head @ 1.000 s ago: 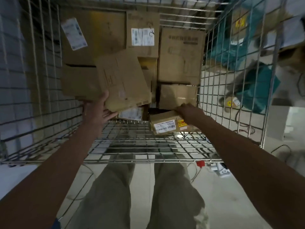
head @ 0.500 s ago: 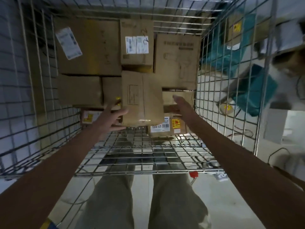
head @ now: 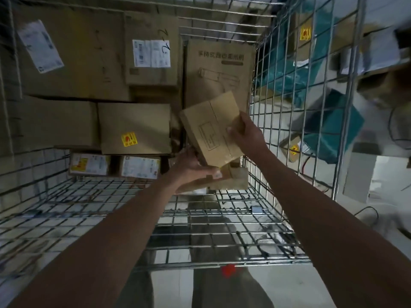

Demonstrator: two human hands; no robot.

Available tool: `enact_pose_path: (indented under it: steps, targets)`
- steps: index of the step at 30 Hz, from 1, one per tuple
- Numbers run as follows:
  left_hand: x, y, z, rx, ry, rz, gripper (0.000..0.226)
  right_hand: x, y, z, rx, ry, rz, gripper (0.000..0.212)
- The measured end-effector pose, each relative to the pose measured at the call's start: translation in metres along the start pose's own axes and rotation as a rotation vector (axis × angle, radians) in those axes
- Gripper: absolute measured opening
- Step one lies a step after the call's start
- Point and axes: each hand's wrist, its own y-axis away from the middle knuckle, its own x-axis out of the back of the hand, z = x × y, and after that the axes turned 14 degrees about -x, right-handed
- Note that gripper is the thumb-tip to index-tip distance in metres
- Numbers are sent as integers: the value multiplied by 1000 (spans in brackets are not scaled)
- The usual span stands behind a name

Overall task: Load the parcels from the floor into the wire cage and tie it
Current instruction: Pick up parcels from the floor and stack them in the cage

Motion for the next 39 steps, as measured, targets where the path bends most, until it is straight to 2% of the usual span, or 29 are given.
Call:
enact_pose_path:
  steps: [2,5,7,9,11,13,16,18,23,30,34,39]
  targets:
    - [-10,-1,-6,-51,-119,-13,100,2,-12,5,5,-12,4,62]
    - [-21,10,-16,-109,-501,-150,117,9,-36,1,4,75,-1,57]
    - [-27,14,-25,-96,-491,-117,118,13,-49,-9,86,241,-27,56]
    - [-31,15,-26,-175,-477,-81,102,10,-58,-20,183,400,-29,56]
    - [-33,18,-20,-267,-612,-76,86,1,-63,-32,265,510,-8,56]
    - [-35,21,-15,-331,-759,-77,82,-8,-66,-44,347,579,5,58]
    - [-38,25,-11,-372,-842,-94,75,-19,-74,-50,508,735,37,60]
    - [-41,26,-12,-401,-876,-97,73,-26,-73,-51,617,867,60,57]
    - [-53,31,-7,-429,-936,-162,86,-36,-48,-43,887,965,-28,81]
    - [-64,50,1,-377,-965,-80,83,-29,-38,-13,859,921,7,84]
    - [-61,55,-4,-424,-900,-68,82,-28,-34,-5,750,874,36,80]
    - [-55,59,-14,-497,-854,-177,67,-36,-28,-2,642,822,12,79]
